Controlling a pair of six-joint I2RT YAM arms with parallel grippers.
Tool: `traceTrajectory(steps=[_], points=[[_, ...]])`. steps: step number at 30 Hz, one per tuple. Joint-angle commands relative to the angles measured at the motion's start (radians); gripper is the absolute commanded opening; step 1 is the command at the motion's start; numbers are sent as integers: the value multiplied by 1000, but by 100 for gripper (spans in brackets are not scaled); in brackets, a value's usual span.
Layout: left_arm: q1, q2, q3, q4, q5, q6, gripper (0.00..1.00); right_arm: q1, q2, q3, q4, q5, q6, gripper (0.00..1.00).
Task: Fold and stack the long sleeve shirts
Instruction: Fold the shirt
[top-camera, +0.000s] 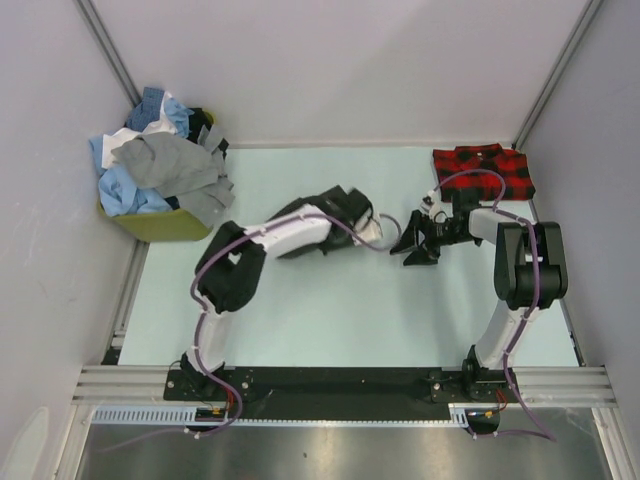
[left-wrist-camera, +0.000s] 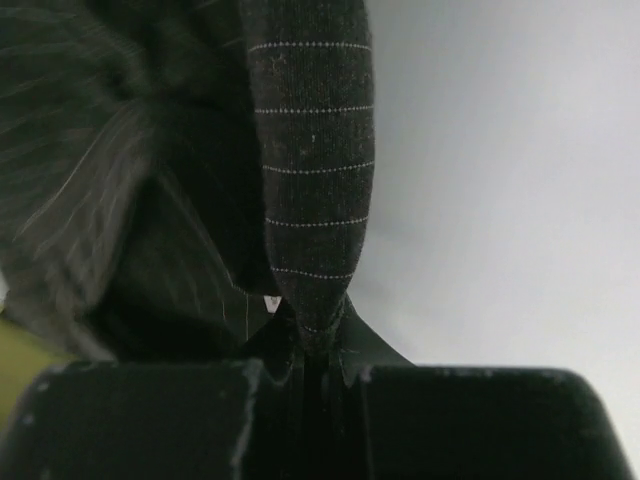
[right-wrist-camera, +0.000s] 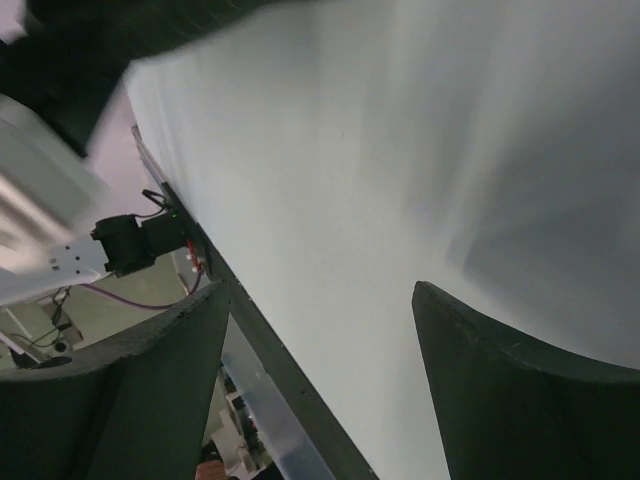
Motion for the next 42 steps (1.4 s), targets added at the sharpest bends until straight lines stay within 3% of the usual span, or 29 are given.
traceTrajectory(steps=[1, 6, 7, 8, 9, 11, 14, 18, 22, 25, 31, 33, 38, 42], points=[[-116, -26, -44, 49, -14, -210, 0, -33, -92, -83, 63, -67, 90, 79], [-211, -10, -30, 38, 34, -289, 0, -44, -144, -200, 124, -103, 155, 80], [-221, -5, -27, 33, 43, -299, 5, -44, -146, -208, 130, -104, 161, 80], [-230, -2, -26, 29, 53, -307, 14, -44, -147, -212, 131, -104, 167, 80], [-241, -12, -24, 13, 69, -307, 33, -50, -144, -215, 129, -106, 167, 80], [-242, -45, -25, 4, 146, -324, 51, -58, -144, -215, 124, -112, 163, 80], [-242, -147, -21, -16, 291, -324, 61, -87, -147, -191, 85, -115, 117, 80], [-223, -285, -54, -48, 433, -304, 62, -114, -109, -38, -215, -77, -238, 77], [-166, -478, -212, -13, 528, -304, 61, -131, -71, 131, -301, -20, -328, 75], [-104, -522, -309, 35, 514, -342, 58, -92, -54, 165, -265, -32, -261, 70], [55, -497, -348, 56, 551, -379, 49, 50, -80, 78, 11, -34, 33, 61], [61, -500, -390, 82, 533, -328, 49, 99, -69, 56, 101, -18, 84, 60], [55, -496, -496, 128, 514, -261, 61, 160, -18, 39, 216, 26, 199, 61], [37, -496, -556, 180, 485, -221, 61, 189, 12, 12, 281, 46, 279, 62]])
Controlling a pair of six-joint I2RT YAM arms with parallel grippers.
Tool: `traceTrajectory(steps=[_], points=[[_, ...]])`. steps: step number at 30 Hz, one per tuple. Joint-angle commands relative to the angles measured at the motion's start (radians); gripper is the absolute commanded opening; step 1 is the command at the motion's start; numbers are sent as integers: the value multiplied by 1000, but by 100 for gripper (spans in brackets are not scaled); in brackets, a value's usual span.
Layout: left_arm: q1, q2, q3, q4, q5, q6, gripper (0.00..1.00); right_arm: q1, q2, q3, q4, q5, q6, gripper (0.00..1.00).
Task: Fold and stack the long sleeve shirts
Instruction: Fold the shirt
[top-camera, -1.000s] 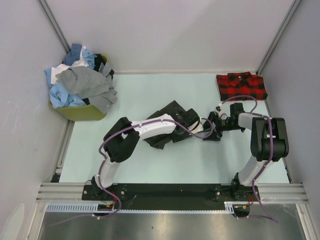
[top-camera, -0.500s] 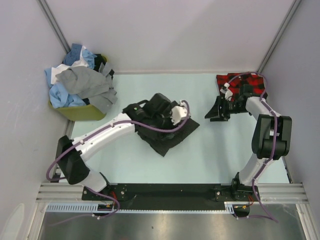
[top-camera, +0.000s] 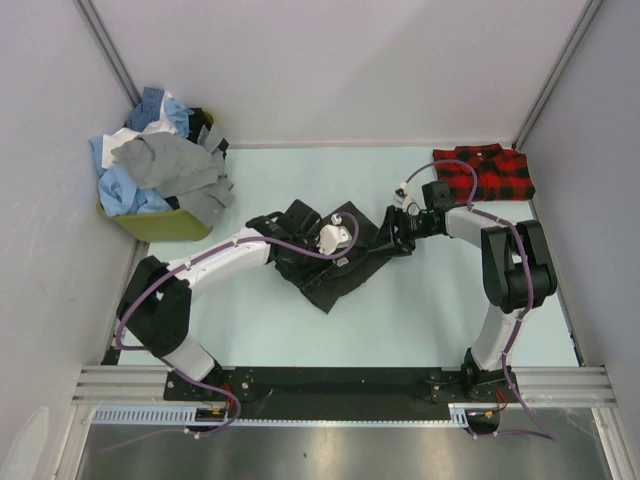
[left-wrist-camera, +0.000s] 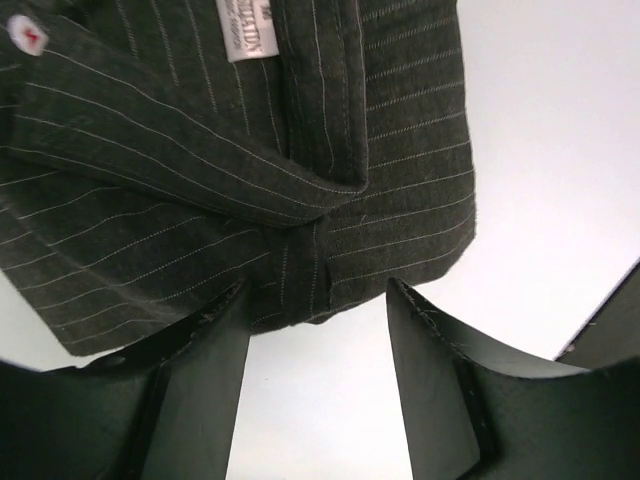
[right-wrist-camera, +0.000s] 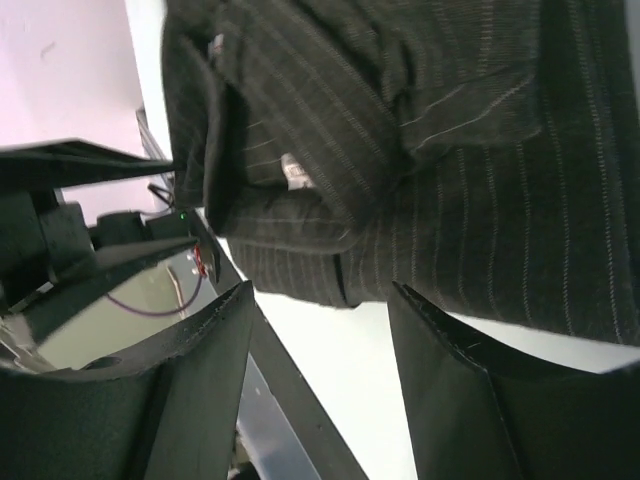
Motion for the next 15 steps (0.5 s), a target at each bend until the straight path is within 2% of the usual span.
traceTrajectory(steps=[1, 3, 4, 6, 7, 9, 10, 12, 13, 15], points=[[-28, -3, -52, 102, -31, 73, 61, 26, 35, -29, 153, 41, 142, 61], [-51, 5, -76, 120, -61, 93, 58, 31, 52, -40, 175, 55, 162, 60], [-62, 9, -84, 139, -69, 95, 53, 33, 61, -49, 194, 61, 168, 56], [-75, 11, -104, 146, -83, 102, 47, 28, 81, -57, 211, 65, 197, 47], [-88, 9, -110, 150, -84, 105, 42, 22, 84, -69, 231, 64, 212, 37], [-105, 0, -128, 148, -95, 107, 36, 19, 79, -82, 248, 62, 226, 29], [-123, -6, -143, 151, -104, 110, 29, 17, 73, -94, 248, 64, 225, 17], [-138, -26, -156, 150, -110, 109, 21, 10, 50, -106, 224, 62, 211, 4], [-149, -35, -162, 139, -110, 107, 14, 4, 37, -111, 207, 67, 203, 0], [-157, -64, -168, 128, -112, 104, 8, -21, 7, -137, 181, 56, 191, 0]])
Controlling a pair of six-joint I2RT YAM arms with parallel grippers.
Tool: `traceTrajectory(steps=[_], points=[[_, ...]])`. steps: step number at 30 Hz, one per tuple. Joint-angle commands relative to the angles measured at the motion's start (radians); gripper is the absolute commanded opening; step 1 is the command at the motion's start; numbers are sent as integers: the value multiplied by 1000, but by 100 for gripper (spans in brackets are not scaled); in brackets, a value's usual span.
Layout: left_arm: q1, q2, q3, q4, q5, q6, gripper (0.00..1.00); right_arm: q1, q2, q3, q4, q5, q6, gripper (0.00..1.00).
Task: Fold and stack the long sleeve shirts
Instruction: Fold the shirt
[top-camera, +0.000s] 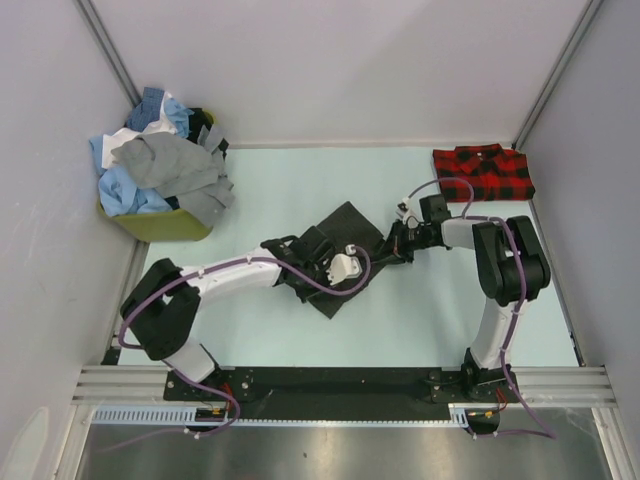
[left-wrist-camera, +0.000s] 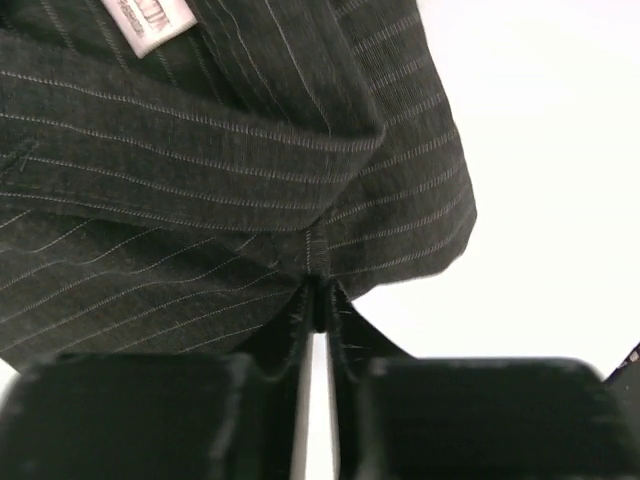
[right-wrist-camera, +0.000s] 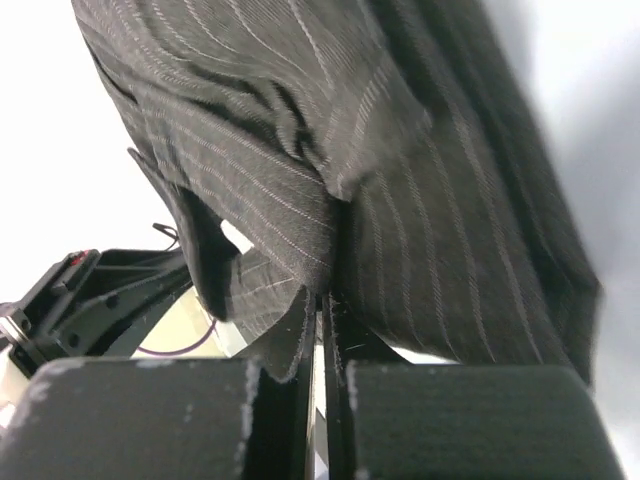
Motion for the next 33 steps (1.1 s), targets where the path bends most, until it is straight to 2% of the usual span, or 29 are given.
traceTrajectory(steps=[1, 3, 8, 13, 16, 17, 19, 21, 22, 25, 30, 31, 33], points=[[-32, -80, -23, -5, -9, 8, 4, -42, -105, -39, -44, -8, -21, 0], [-34, -100, -25, -13, 1, -3, 0, -56, -137, -68, -84, -18, -36, 0], [-51, -91, -32, -15, 33, -15, 0, -54, -180, -122, -95, 0, -67, 0], [-62, -42, -42, -19, 70, -20, 0, -67, -47, -100, -150, 42, -138, 0], [-62, -37, -51, -27, 62, -11, 0, -67, -54, -100, -142, 37, -127, 0], [-60, -39, -51, -27, 64, -12, 0, -71, -61, -91, -142, 29, -110, 22], [-60, -45, -49, -28, 68, -20, 0, -77, -88, -86, -165, 3, -69, 57], [-60, -41, -40, -28, 76, -35, 0, -87, -129, -123, -162, -7, -34, 68], [-60, -37, -39, -28, 80, -41, 0, -90, -177, -152, -115, -18, -2, 80], [-60, -24, -37, -13, 96, -66, 0, -76, -241, -258, 35, -8, 107, 92], [-60, -14, -42, -10, 125, -100, 0, -2, -266, -407, 328, 71, 349, 92], [-60, -19, -43, -9, 129, -101, 0, 16, -263, -471, 453, 84, 393, 91], [-60, -30, -55, -10, 133, -107, 0, 16, -269, -520, 538, 132, 466, 89]])
